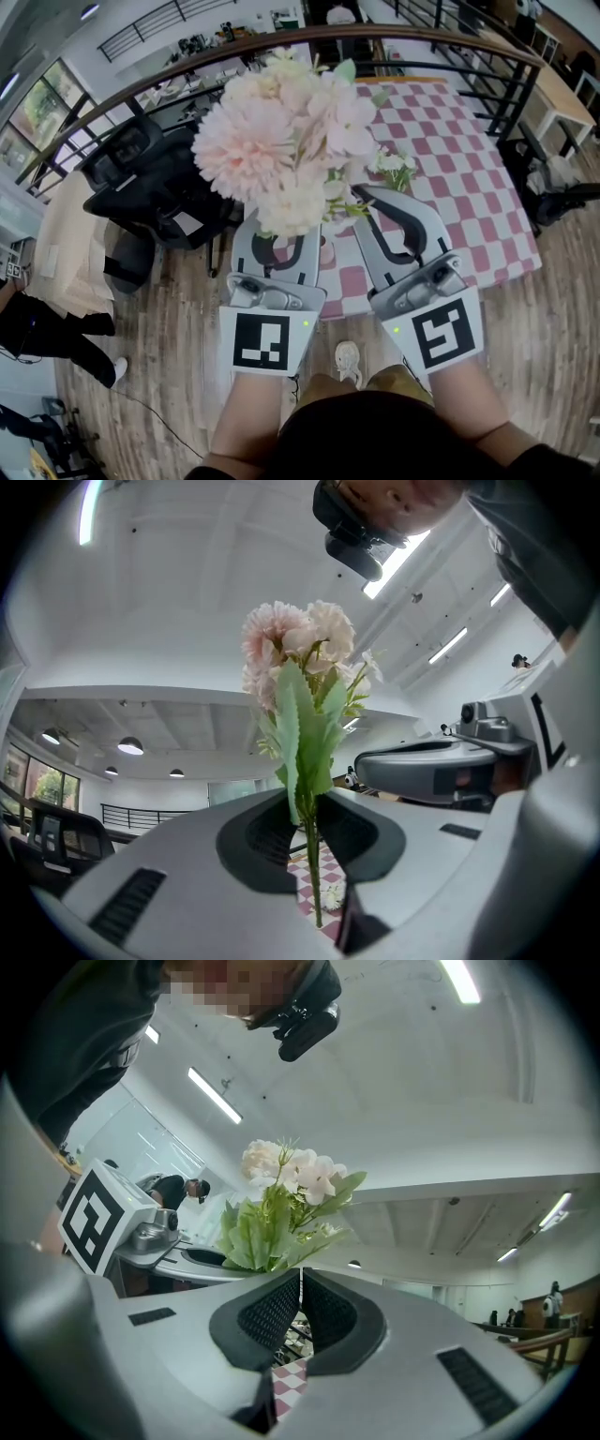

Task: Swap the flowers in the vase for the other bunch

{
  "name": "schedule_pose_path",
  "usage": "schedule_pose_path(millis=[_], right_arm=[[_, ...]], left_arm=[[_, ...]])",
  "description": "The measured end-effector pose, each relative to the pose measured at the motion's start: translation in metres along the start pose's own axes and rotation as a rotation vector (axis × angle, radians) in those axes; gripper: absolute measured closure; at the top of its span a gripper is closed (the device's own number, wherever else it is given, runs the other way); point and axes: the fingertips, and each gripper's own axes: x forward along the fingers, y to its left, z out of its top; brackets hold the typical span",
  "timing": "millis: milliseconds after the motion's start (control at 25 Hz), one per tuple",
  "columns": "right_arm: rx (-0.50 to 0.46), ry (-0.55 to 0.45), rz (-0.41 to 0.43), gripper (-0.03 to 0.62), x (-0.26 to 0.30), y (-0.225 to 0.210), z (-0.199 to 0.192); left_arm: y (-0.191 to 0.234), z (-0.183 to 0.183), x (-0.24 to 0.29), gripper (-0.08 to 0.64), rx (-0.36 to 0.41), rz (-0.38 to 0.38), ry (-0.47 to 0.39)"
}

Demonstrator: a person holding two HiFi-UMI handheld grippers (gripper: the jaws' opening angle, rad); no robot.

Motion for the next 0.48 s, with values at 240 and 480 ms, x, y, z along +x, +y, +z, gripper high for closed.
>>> schedule_pose_path(millis=[240, 480], right_arm=[[0.012, 0.007, -0.005, 0.558, 0.008, -0.001, -0.001], [0.013, 0.001, -0.015, 0.558, 0.019, -0.006, -0.006]], left_arm=[[0.007, 0.000, 0.002, 0.492, -0.007, -0.014, -0.013], [0.013, -0.008, 0.007, 0.492, -0.024, -0.026, -0.006]])
